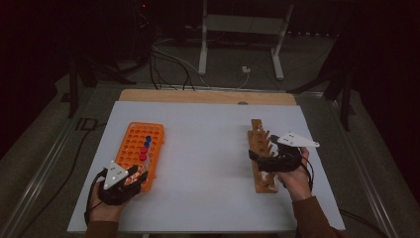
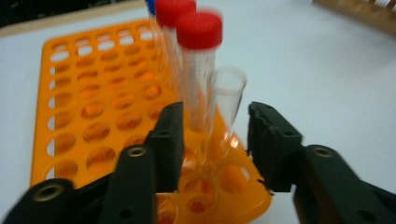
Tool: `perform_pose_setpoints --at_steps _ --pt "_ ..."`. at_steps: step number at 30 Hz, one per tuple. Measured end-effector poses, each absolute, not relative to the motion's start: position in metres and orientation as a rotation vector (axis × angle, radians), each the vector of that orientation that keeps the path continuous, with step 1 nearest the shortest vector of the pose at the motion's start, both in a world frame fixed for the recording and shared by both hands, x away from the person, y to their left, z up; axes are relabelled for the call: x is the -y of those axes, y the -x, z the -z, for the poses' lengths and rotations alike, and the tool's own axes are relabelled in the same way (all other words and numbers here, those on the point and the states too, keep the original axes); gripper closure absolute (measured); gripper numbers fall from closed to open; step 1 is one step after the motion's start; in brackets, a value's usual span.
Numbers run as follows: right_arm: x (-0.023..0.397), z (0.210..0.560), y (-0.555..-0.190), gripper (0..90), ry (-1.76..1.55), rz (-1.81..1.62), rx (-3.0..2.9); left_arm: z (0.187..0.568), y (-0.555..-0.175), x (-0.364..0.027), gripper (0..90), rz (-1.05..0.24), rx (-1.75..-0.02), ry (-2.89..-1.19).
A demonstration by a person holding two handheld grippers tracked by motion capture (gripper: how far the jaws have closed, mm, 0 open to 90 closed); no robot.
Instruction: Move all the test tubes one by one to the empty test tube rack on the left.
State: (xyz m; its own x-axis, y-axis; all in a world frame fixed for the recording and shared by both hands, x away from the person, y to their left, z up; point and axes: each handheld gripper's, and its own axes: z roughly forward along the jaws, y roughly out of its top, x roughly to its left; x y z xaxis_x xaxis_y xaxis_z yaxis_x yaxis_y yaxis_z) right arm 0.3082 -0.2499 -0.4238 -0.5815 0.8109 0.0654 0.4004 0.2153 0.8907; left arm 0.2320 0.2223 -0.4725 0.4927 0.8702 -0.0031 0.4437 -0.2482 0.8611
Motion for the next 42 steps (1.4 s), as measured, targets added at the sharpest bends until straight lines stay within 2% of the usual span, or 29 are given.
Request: perform_pose_setpoints --at_steps 2,5,9,16,21,23,26,29,36,39,42 --pt "0.253 0.423 -0.312 0.1 -1.13 -1.312 -2.075 0.469 -0.231 -0.222 48.5 -0.62 -1.088 -1.842" --pt "0.257 0.425 -0.32 0.1 -1.154 -1.287 -2.072 0.465 -0.232 -0.217 35.4 -0.656 -1.103 -1.818" --pt "0.261 0.431 -0.332 1.1 -1.195 -1.241 -2.071 0.459 -0.233 -0.211 22.5 -0.671 -1.108 -1.798" --pt "0.262 0.431 -0.348 2.3 -1.189 -1.177 -2.101 0.444 -0.235 -0.194 11.7 -0.697 -1.089 -1.782" --pt "0.26 0.431 -0.364 8.6 -1.203 -1.124 -2.109 0.434 -0.242 -0.177 1.5 -0.697 -1.073 -1.782" --pt "0.26 0.433 -0.37 11.8 -1.226 -1.106 -2.106 0.432 -0.244 -0.169 0.2 -0.686 -1.061 -1.793" --pt "0.261 0.437 -0.379 20.9 -1.247 -1.097 -2.114 0.429 -0.247 -0.158 0.2 -0.676 -1.03 -1.805" --pt "0.261 0.442 -0.386 37.5 -1.259 -1.079 -2.116 0.427 -0.249 -0.15 0.1 -0.664 -1.011 -1.798" --pt "0.259 0.448 -0.396 63.7 -1.244 -1.033 -2.082 0.43 -0.256 -0.139 0.2 -0.624 -0.988 -1.815" --pt "0.258 0.45 -0.4 71.8 -1.239 -1.023 -2.094 0.433 -0.258 -0.134 0.2 -0.609 -0.982 -1.824" --pt "0.257 0.452 -0.403 74.6 -1.247 -1.025 -2.102 0.435 -0.26 -0.132 0.2 -0.594 -0.98 -1.826"
